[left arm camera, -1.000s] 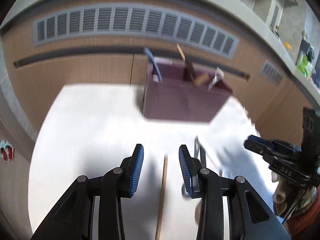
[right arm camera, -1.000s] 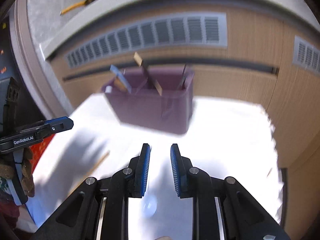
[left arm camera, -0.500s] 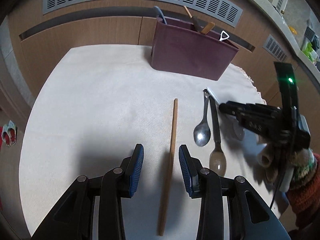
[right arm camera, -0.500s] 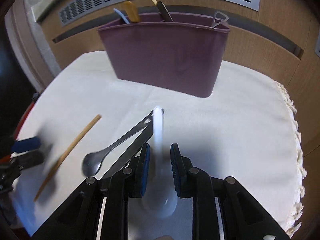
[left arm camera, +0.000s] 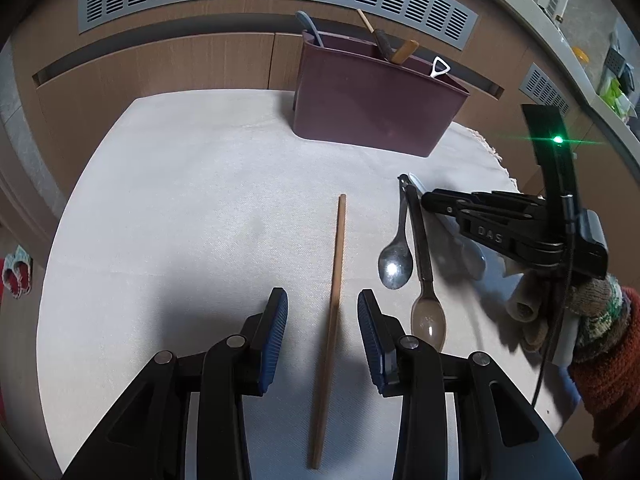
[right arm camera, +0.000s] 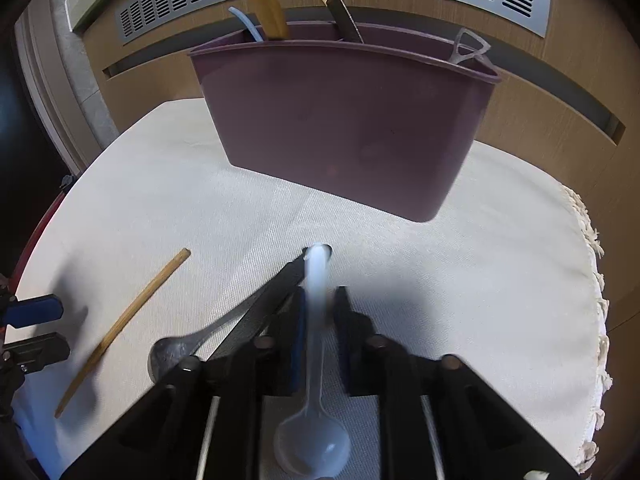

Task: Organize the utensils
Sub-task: 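Grasp the white plastic spoon with the right tool while the left tool approaches a chopstick, then grasp the dark metal spoon with the left tool while the right tool holds the white spoon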

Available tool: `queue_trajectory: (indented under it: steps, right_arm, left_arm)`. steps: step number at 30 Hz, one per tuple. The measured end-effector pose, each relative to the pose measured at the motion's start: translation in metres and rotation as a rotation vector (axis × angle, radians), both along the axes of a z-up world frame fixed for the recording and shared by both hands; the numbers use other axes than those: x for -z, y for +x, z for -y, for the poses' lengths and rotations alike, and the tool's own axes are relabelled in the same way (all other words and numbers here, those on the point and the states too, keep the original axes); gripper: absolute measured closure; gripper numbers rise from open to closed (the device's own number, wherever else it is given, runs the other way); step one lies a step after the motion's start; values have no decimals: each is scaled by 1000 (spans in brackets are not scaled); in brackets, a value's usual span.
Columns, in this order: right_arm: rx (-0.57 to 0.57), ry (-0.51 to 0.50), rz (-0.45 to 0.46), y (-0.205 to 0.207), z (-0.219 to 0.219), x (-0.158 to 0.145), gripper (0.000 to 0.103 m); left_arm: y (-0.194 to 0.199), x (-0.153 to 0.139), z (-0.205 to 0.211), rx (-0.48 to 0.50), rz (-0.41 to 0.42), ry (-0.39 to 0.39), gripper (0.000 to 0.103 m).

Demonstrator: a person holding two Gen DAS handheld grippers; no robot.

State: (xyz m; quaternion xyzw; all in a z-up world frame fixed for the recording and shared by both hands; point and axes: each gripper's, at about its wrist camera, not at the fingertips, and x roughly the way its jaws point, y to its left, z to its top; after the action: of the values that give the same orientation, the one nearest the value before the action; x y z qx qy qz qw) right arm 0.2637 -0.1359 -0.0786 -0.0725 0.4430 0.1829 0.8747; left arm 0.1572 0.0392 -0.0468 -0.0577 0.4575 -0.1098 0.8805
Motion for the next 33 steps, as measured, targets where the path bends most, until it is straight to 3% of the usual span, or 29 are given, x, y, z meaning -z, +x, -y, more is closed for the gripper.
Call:
queue_trajectory:
  steps: [15,20,27,33]
  right_arm:
    - [58,112,58,-67,51,-29,93]
    - [108,177,64,-91,70,-34,93]
    - [131,183,71,-105,79,-34,93]
    - [151,205,58,-107,87,-29,93]
  left_arm:
    - [1,2,15,56,14,2,65]
    - [6,5,32,105,40,48,65]
    - [20,7,51,159,25,45,66]
    - [43,4,65,176,18,48,74]
